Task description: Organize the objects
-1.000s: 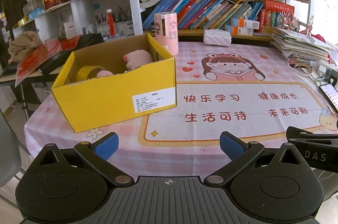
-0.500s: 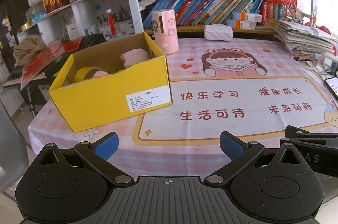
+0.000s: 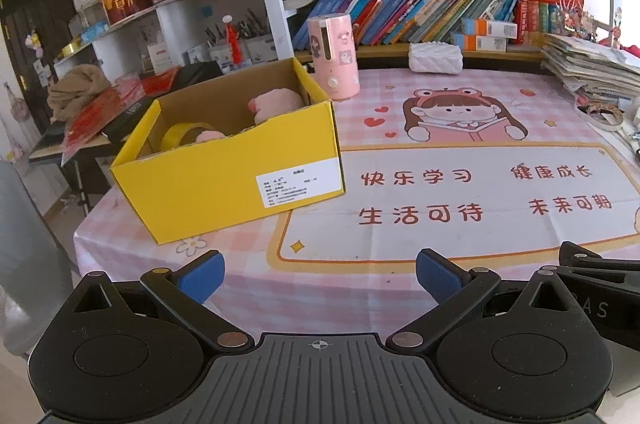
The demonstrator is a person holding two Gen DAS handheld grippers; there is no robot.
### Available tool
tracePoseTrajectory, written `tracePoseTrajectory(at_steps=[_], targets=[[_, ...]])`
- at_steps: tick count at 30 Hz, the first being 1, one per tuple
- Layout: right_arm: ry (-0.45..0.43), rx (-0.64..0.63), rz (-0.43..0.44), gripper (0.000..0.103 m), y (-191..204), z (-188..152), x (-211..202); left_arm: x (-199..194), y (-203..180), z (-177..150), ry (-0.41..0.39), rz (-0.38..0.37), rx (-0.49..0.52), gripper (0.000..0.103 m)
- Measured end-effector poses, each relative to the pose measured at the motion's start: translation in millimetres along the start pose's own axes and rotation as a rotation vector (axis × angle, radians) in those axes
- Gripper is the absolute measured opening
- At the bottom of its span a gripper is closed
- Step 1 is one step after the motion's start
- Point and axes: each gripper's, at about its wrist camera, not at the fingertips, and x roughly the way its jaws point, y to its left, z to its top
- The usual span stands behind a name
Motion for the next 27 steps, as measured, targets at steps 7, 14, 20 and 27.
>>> tracePoseTrajectory(at_steps=[7,14,20,27], targets=[[0.001,-0.003,-0.004,0.103,1.7,-0.4,-0.5,-1.0,3.7,-2.0,0.008,0.008,-0.009,0.103],[0.001,-0.001,-0.01,0.103,2.4,-1.2,-1.0,-3.0,3.6,-3.3,0.002,0.015,-0.001,0.102],[-0.001,0.0,-0.019,0.103,3.2,-3.3,-3.7,-3.8,3.8,-3.0,-0.002,0.018,0.001,0.102],[-0.006,0.003,-0.031,0.103,4.1,-2.3,-5.8,-4.5,4.3,-1.4,-0.007,0.022,0.004,0.102]])
